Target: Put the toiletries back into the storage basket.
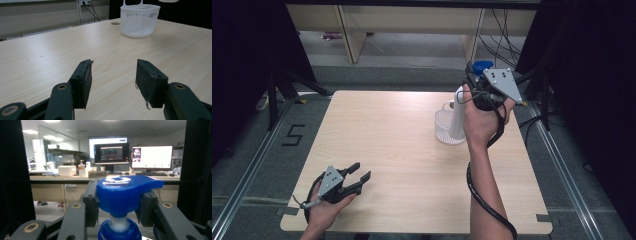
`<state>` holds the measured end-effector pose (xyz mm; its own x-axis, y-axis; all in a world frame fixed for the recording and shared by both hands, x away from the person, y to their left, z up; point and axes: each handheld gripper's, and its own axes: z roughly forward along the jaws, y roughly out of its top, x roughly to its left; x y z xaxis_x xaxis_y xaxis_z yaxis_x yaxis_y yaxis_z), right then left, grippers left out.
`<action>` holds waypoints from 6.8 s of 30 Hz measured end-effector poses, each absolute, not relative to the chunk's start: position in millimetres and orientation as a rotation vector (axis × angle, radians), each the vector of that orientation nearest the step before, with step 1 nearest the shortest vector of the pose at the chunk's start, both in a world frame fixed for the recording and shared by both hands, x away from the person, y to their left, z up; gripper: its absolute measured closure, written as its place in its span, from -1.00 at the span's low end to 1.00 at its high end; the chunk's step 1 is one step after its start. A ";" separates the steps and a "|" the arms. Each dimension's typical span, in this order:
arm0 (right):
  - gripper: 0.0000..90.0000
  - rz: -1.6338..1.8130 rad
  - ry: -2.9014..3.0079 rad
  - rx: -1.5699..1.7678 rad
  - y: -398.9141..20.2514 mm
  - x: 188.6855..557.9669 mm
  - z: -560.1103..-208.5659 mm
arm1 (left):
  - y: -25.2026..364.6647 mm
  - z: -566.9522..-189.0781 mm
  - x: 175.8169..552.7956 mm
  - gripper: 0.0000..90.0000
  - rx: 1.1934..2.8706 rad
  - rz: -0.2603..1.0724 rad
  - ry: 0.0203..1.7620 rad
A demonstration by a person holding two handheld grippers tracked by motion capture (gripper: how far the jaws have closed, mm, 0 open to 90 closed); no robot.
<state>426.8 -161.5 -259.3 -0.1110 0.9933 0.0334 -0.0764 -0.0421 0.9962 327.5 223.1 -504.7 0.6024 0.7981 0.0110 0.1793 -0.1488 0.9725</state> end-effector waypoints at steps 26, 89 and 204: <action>0.33 1.365 1.203 1.130 -150.9 470.2 -233.2 | 226.7 -503.9 326.7 0.04 1.644 0.659 0.826; 0.33 1.274 1.242 1.267 -137.6 515.2 -290.5 | 227.0 -507.4 321.6 0.04 1.645 0.646 0.832; -0.37 1.238 1.629 1.220 -202.7 432.9 -359.2 | 222.0 -513.7 324.4 0.00 1.629 0.667 0.819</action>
